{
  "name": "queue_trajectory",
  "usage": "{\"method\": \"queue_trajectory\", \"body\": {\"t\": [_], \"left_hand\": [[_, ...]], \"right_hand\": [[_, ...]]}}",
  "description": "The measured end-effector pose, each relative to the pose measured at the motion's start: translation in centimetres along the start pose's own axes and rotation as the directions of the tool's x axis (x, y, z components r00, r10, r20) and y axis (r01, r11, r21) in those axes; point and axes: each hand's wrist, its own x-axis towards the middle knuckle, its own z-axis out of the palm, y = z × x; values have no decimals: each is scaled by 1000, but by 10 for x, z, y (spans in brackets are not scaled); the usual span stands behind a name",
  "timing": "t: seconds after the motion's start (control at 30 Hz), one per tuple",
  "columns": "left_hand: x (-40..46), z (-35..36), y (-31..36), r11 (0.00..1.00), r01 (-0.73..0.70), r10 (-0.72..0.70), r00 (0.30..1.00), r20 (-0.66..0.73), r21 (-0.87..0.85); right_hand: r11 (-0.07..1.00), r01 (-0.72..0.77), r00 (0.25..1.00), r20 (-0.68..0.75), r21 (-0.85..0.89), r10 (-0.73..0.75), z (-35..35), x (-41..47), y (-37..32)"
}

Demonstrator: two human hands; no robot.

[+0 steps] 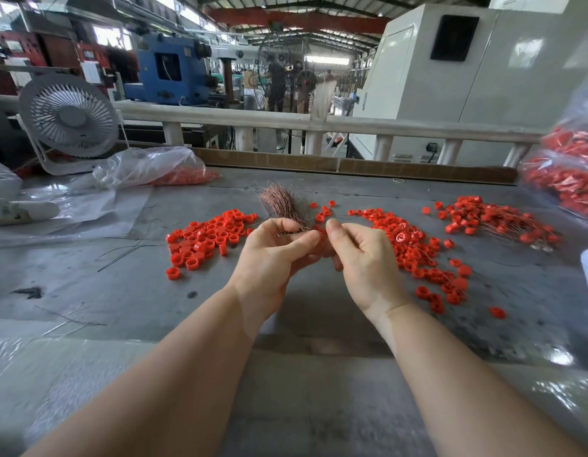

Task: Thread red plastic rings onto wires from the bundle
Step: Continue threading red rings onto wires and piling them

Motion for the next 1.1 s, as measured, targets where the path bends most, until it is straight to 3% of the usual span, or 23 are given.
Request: {"method": "queue_trajectory", "body": {"t": [0.5, 0.9, 1.1], "left_hand": [[-1, -1, 0, 997, -36, 34, 999, 30, 70], [3, -5, -2, 999, -38, 36, 998, 49, 21], [1, -4, -2, 999, 5, -3, 997, 80, -32]], "right_hand": [[999, -39, 999, 28, 13, 39, -1, 2, -1], [955, -166, 983, 124, 245, 139, -1, 2, -1], [928, -162, 981, 152, 334, 117, -2, 2, -2]]}}
